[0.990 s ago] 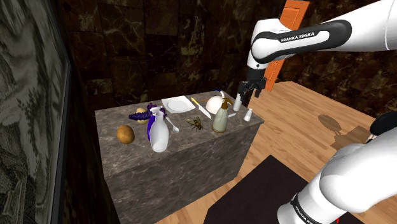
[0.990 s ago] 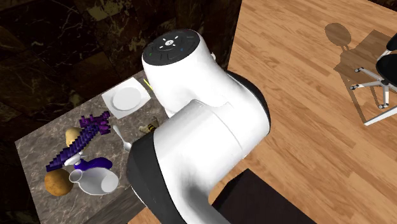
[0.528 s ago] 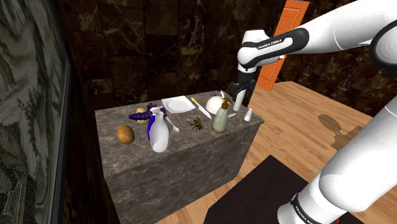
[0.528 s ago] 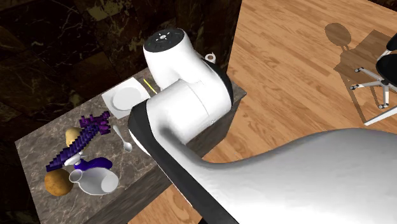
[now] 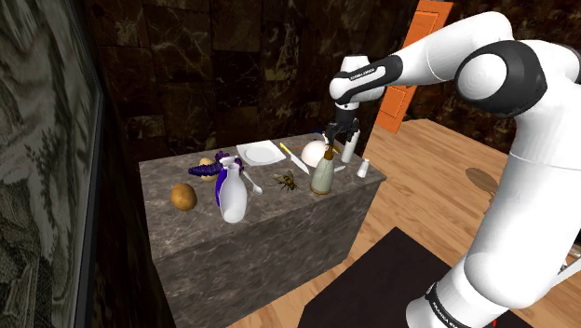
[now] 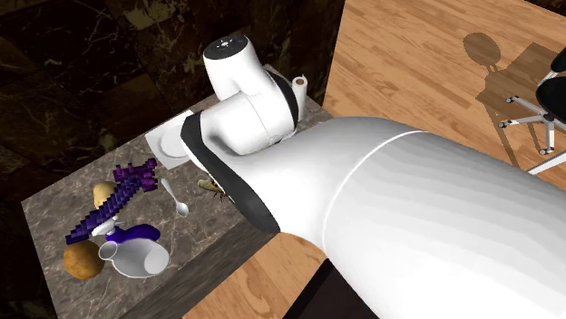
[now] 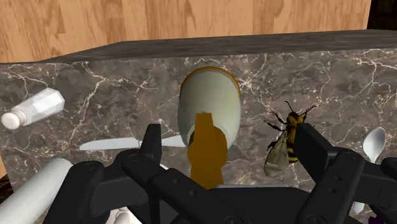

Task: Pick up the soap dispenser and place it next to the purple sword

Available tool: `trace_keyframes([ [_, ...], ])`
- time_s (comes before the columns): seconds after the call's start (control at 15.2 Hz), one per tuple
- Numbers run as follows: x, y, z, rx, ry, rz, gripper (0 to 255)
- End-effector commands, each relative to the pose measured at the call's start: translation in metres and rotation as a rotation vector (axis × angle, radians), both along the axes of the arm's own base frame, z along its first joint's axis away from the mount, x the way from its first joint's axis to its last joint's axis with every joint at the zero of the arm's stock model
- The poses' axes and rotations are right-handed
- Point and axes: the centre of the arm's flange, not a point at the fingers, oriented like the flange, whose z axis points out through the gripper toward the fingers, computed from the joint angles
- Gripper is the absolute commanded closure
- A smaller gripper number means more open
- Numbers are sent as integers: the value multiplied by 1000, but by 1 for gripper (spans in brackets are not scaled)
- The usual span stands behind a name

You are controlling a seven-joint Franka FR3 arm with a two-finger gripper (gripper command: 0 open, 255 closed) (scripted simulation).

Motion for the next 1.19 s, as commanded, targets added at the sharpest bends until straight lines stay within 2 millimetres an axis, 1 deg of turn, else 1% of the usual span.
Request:
trace_keyframes([
  [0.0, 22, -11, -11, 0, -3, -1, 0],
  [0.13, 39, -21, -22, 0, -6, -2, 0],
  [0.66, 37, -25, -62, 0, -6, -2, 0],
  [1.12, 37, -25, -62, 0, -6, -2, 0],
])
